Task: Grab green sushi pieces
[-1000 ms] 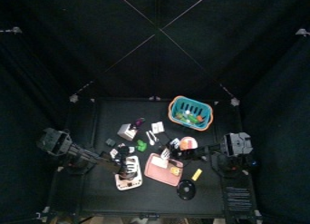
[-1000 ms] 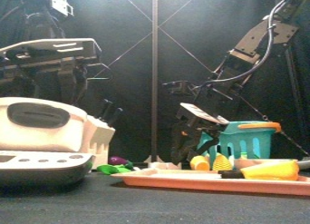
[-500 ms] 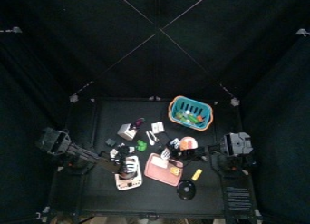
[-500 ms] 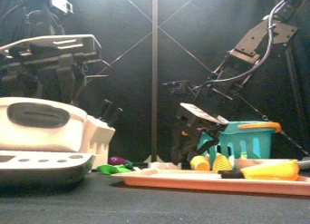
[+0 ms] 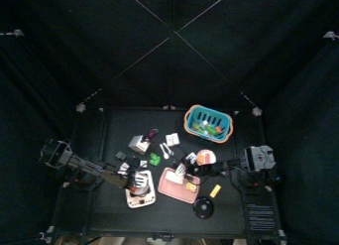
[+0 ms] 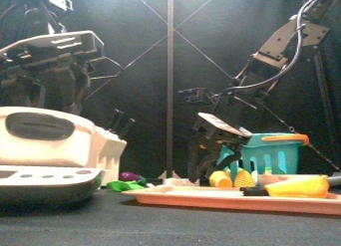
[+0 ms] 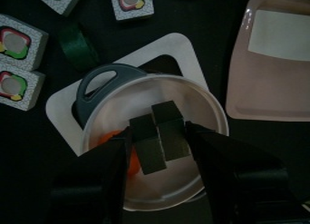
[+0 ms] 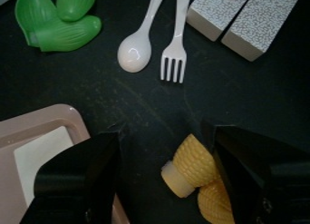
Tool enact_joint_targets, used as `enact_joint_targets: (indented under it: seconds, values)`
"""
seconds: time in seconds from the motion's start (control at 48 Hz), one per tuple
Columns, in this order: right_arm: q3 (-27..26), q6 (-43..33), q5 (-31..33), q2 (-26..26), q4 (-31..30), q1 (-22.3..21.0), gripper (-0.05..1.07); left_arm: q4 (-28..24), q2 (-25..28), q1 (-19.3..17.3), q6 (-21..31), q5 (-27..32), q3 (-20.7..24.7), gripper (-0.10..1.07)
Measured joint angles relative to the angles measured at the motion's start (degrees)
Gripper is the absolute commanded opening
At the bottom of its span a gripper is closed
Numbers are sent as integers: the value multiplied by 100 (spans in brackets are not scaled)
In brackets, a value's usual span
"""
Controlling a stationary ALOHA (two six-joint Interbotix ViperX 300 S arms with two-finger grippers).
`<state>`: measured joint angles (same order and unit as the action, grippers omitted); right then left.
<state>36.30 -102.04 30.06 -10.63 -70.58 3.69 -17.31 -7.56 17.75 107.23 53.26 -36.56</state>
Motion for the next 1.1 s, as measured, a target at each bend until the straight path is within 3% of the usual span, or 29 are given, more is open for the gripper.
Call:
enact_joint_targets:
  seconds: [1.104]
  values:
    - [-70,0,334,0,123,193,95,-97,-176,0,0,0,-105,63]
